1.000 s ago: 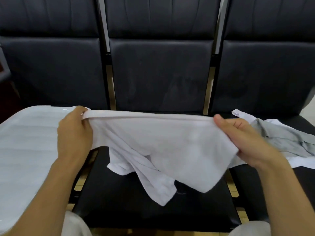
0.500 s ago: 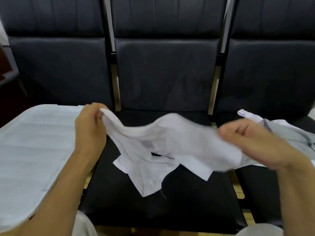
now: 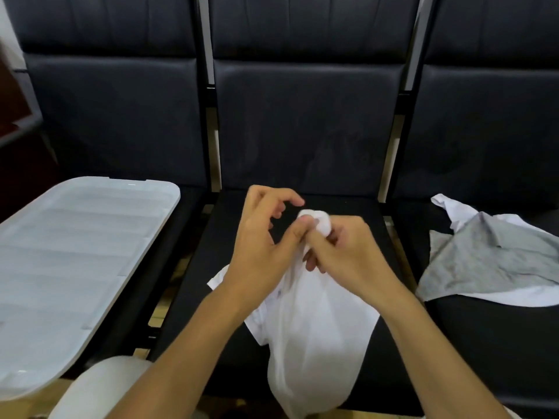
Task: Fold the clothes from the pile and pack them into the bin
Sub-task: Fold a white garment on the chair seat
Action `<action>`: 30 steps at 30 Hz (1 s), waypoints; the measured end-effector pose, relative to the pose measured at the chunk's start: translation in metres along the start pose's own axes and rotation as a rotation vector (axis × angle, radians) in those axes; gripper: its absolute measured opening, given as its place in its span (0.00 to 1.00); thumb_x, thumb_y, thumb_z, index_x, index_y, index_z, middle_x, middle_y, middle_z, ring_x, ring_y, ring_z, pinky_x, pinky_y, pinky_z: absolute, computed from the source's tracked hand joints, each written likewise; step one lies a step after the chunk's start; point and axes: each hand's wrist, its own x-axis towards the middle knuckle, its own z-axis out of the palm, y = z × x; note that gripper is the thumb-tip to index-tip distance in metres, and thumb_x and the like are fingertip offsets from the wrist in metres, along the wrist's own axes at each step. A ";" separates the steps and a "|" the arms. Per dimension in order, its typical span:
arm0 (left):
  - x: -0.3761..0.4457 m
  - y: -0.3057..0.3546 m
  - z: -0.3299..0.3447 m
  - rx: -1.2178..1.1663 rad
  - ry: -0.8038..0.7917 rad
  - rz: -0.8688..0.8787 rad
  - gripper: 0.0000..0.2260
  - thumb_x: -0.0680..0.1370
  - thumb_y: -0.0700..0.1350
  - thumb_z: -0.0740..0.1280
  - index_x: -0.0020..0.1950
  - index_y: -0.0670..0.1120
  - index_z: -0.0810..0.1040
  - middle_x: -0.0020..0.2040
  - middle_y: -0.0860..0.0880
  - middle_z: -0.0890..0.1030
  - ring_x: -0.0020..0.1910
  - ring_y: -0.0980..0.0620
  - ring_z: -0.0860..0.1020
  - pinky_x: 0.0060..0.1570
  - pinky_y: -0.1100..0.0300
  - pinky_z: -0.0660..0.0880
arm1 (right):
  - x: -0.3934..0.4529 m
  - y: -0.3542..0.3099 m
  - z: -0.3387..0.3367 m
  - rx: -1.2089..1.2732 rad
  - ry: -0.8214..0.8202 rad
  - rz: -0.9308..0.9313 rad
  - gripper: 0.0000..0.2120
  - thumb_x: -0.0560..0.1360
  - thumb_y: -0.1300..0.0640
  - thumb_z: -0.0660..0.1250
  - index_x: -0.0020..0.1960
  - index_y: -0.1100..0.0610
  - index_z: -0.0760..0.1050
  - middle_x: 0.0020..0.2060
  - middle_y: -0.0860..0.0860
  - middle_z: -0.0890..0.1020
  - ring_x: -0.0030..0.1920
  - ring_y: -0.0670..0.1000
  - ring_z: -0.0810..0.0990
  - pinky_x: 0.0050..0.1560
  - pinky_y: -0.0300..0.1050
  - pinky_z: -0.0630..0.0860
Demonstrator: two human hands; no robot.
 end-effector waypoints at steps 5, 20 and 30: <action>-0.011 -0.006 0.007 0.021 -0.227 -0.164 0.07 0.79 0.51 0.67 0.52 0.49 0.75 0.45 0.53 0.79 0.44 0.52 0.79 0.42 0.58 0.78 | 0.002 -0.010 -0.014 0.384 0.204 0.072 0.14 0.83 0.57 0.57 0.51 0.56 0.81 0.44 0.53 0.86 0.46 0.52 0.86 0.45 0.45 0.82; 0.027 -0.017 -0.043 0.516 0.172 0.005 0.13 0.73 0.28 0.65 0.50 0.44 0.76 0.44 0.50 0.77 0.42 0.52 0.76 0.38 0.57 0.75 | -0.002 0.002 -0.084 0.257 0.527 -0.205 0.18 0.84 0.65 0.51 0.58 0.54 0.78 0.55 0.42 0.79 0.61 0.46 0.78 0.56 0.45 0.80; 0.017 -0.022 -0.109 1.012 -0.441 -0.524 0.14 0.73 0.34 0.60 0.37 0.53 0.74 0.36 0.49 0.74 0.38 0.45 0.76 0.38 0.54 0.71 | -0.026 0.011 -0.153 0.047 0.092 0.478 0.19 0.81 0.67 0.51 0.40 0.69 0.77 0.37 0.66 0.84 0.37 0.60 0.85 0.34 0.42 0.83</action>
